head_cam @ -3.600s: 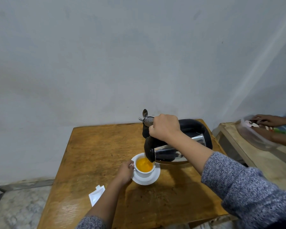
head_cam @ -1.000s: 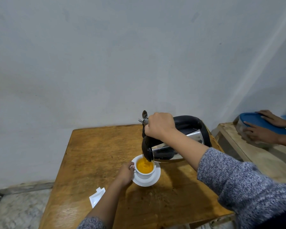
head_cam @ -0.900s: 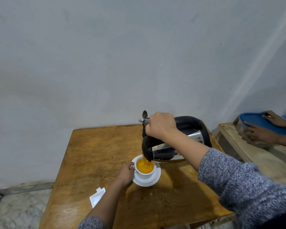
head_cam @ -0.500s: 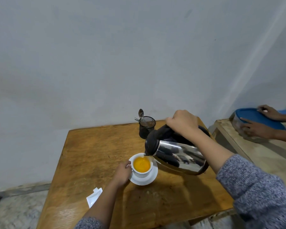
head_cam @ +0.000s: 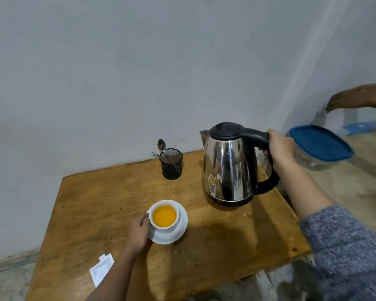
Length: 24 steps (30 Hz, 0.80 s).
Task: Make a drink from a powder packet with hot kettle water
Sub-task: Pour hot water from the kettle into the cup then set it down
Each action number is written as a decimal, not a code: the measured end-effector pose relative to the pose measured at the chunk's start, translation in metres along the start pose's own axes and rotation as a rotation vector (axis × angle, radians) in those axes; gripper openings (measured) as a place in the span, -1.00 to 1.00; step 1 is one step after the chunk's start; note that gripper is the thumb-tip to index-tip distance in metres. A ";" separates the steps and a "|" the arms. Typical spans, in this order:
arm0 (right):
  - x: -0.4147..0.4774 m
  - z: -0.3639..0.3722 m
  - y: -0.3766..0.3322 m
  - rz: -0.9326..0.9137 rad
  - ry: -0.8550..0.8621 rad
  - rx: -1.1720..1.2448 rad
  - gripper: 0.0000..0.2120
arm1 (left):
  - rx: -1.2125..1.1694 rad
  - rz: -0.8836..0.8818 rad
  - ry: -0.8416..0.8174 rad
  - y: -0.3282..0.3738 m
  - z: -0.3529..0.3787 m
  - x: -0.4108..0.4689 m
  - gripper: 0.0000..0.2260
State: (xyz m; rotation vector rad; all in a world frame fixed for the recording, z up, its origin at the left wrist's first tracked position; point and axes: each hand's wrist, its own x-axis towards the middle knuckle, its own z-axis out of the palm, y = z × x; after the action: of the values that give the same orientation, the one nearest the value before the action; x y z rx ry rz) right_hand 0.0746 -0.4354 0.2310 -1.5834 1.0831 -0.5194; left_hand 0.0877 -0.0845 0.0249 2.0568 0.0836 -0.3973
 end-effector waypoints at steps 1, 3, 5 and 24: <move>0.001 -0.002 0.002 0.010 0.037 0.029 -0.52 | -0.008 -0.003 0.013 -0.001 0.002 0.001 -0.73; 0.003 -0.003 0.008 0.027 0.105 0.074 -0.61 | -0.034 0.004 0.034 -0.002 0.004 0.001 -0.75; 0.003 -0.001 0.014 0.028 0.176 0.118 -0.73 | -0.050 0.013 0.043 -0.003 0.006 0.000 -0.76; 0.052 0.014 0.064 0.033 0.330 0.238 -0.69 | -0.132 0.026 0.274 0.016 0.028 -0.018 -0.80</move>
State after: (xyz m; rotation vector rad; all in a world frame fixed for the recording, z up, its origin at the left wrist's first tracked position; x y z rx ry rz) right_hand 0.0876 -0.4711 0.1566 -1.2964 1.2392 -0.8762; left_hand 0.0676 -0.1150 0.0316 1.9683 0.2420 -0.0890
